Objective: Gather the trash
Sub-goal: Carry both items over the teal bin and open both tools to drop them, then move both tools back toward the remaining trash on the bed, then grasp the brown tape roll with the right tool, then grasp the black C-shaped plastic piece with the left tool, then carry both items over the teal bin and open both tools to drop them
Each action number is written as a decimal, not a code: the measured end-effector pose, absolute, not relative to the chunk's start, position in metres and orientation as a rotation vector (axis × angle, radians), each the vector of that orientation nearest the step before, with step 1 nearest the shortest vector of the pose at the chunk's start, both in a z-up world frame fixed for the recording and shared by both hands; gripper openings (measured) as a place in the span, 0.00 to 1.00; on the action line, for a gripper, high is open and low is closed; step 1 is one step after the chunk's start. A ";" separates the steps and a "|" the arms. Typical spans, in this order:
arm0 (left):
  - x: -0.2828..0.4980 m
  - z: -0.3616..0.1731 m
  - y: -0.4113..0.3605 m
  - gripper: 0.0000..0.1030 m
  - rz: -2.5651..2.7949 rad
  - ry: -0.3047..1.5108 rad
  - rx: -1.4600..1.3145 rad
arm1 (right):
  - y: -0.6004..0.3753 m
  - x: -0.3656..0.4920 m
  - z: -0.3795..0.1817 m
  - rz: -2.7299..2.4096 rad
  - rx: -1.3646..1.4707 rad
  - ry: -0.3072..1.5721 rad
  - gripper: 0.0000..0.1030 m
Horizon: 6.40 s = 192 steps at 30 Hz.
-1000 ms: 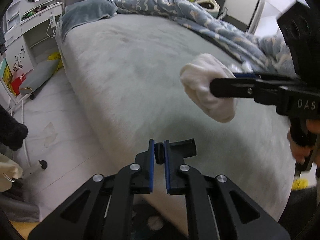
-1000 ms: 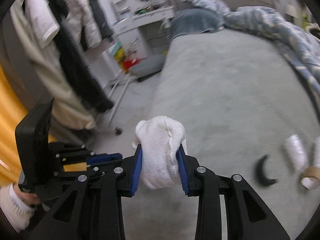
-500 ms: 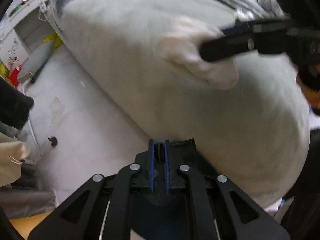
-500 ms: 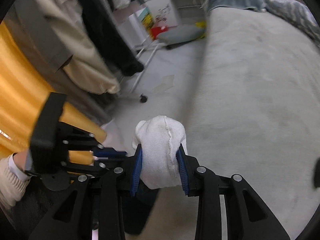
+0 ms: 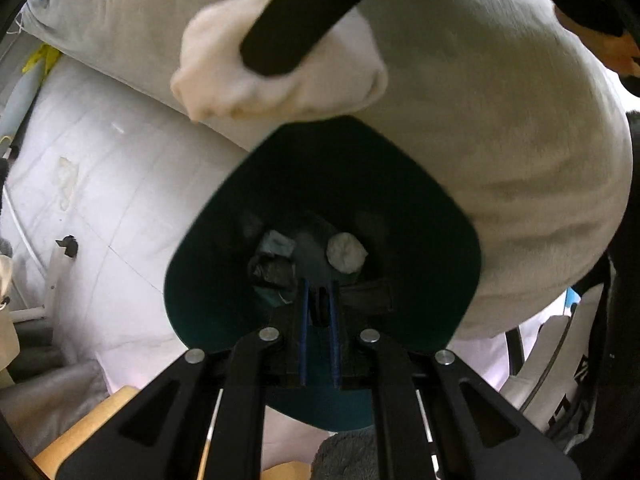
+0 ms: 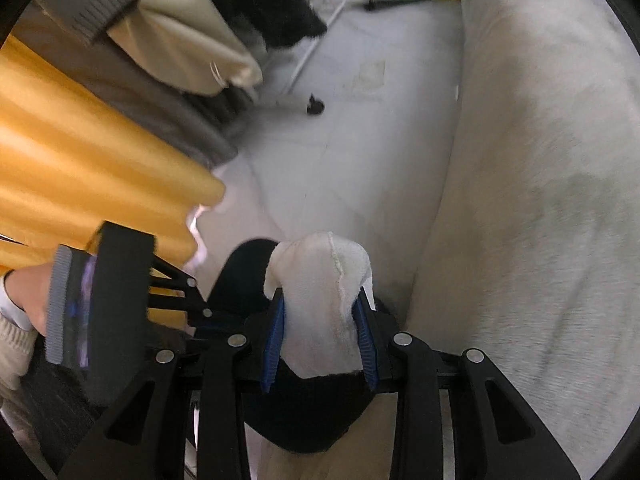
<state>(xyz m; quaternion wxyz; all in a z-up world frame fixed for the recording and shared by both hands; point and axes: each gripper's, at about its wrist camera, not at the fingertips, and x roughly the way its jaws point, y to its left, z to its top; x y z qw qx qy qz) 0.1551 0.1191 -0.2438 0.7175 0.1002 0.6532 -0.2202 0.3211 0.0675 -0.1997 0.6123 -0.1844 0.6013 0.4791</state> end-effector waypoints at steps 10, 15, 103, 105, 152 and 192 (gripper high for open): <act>0.133 -0.233 0.132 0.61 -0.515 1.414 0.246 | 0.105 0.296 -0.262 1.065 -0.531 1.527 0.33; 0.130 -0.220 0.154 0.62 -0.458 1.369 0.200 | 0.118 0.282 -0.279 1.040 -0.578 1.549 0.33; 0.320 -0.069 -0.038 0.83 -0.194 0.634 -0.099 | -0.257 0.456 -0.083 0.295 -0.094 0.770 0.74; 0.323 -0.072 -0.046 0.84 -0.201 0.644 -0.094 | -0.260 0.456 -0.084 0.287 -0.103 0.770 0.74; 0.381 -0.140 -0.151 0.56 -0.227 0.840 -0.006 | -0.303 0.461 -0.090 0.259 0.041 0.830 0.49; 0.314 -0.116 -0.040 0.41 -0.107 0.810 0.006 | -0.194 0.413 -0.069 0.509 -0.009 0.837 0.49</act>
